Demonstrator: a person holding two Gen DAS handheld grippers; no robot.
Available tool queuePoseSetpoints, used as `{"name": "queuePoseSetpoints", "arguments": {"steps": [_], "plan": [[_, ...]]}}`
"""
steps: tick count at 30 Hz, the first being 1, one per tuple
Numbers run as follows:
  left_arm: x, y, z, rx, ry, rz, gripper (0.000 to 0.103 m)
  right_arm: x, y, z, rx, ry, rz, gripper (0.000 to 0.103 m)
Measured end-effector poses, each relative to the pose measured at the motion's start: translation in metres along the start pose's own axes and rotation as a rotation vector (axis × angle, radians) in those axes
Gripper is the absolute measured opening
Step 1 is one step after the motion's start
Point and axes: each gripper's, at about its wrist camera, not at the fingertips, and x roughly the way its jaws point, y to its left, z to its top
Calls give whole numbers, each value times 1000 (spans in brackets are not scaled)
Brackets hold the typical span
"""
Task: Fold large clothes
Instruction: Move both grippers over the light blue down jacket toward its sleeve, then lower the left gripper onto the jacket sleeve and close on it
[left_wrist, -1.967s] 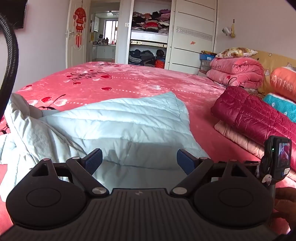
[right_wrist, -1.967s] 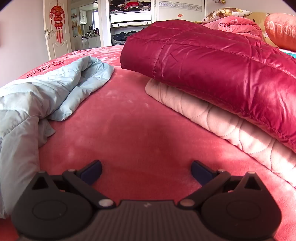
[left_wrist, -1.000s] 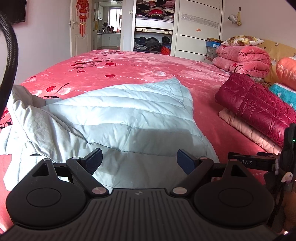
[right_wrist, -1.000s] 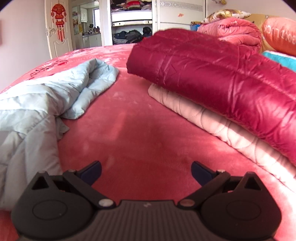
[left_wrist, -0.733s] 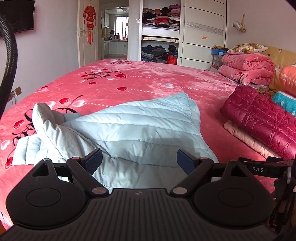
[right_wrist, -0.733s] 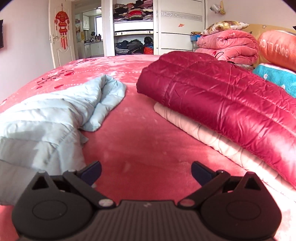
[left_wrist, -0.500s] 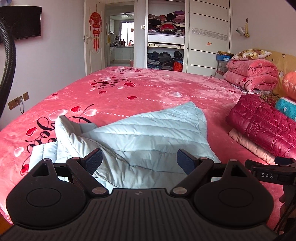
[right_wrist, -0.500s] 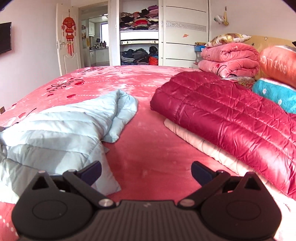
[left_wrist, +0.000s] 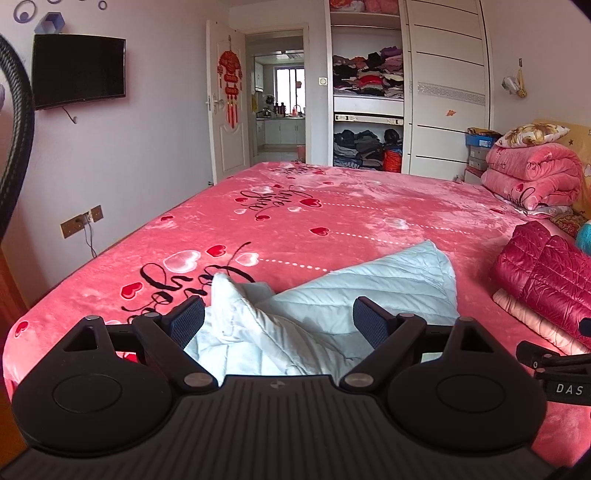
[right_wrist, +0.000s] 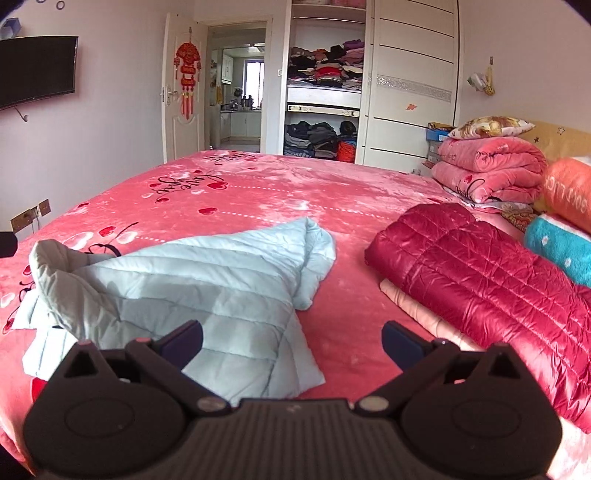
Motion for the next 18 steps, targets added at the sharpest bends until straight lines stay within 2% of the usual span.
{"name": "queuePoseSetpoints", "arguments": {"steps": [14,18], "plan": [[-74,80,-72,-61,-56,90,103,-51,45,28,-10,-68,148,102],[-89,99,-78,-81,-69,106,103,-64,55,34,-24,-91,178,102]]}}
